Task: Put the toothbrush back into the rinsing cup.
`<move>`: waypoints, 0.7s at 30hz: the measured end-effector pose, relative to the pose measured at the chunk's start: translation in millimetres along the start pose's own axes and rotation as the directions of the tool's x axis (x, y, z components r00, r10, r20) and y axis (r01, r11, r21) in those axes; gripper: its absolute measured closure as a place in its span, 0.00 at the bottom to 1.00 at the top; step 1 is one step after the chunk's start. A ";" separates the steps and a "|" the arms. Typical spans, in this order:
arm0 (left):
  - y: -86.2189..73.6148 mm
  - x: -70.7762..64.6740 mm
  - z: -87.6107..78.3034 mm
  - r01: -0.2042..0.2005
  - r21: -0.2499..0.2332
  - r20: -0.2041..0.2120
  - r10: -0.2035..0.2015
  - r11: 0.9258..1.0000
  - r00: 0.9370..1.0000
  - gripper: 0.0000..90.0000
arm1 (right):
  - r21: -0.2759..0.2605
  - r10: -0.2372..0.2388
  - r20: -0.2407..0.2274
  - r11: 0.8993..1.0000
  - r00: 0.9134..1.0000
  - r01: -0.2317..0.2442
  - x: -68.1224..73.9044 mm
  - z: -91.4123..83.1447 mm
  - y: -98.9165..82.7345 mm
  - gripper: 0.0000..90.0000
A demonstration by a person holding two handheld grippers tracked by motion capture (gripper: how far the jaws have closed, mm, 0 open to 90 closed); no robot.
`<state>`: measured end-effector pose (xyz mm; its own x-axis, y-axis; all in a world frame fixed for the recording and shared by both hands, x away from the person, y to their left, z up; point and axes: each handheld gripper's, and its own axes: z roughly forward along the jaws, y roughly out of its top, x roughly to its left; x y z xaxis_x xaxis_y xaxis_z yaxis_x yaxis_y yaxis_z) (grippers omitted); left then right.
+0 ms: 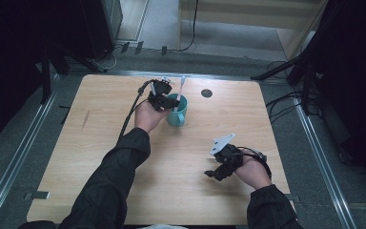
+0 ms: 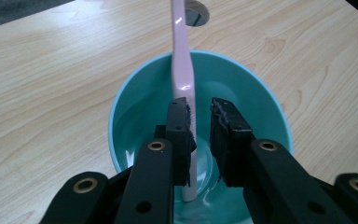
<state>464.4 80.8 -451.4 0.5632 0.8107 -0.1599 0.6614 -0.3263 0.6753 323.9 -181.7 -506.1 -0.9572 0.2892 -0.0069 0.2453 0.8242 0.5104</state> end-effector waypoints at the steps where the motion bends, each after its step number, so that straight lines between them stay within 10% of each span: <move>1: 0.7 -0.3 -2.8 -0.008 0.001 0.002 0.008 1.000 1.000 0.85 | 0.000 -0.001 0.000 1.000 1.000 0.001 0.0 0.0 0.0 0.21; 13: 8.9 2.6 -53.1 -0.032 0.002 0.030 0.032 0.999 0.999 0.74 | 0.009 -0.002 0.003 1.000 1.000 0.001 -0.9 0.8 -0.3 0.21; 21: -13.7 4.8 -88.9 -0.055 0.015 0.033 0.054 0.998 0.998 0.67 | 0.016 0.003 0.006 1.000 1.000 -0.003 -0.1 1.0 -0.8 0.21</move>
<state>414.0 132.4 -397.4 0.6142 0.7754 -0.1466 0.6371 -0.3775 0.6720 323.9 -181.9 -507.4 -0.9555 0.2946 -0.0109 0.2505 0.8308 0.4970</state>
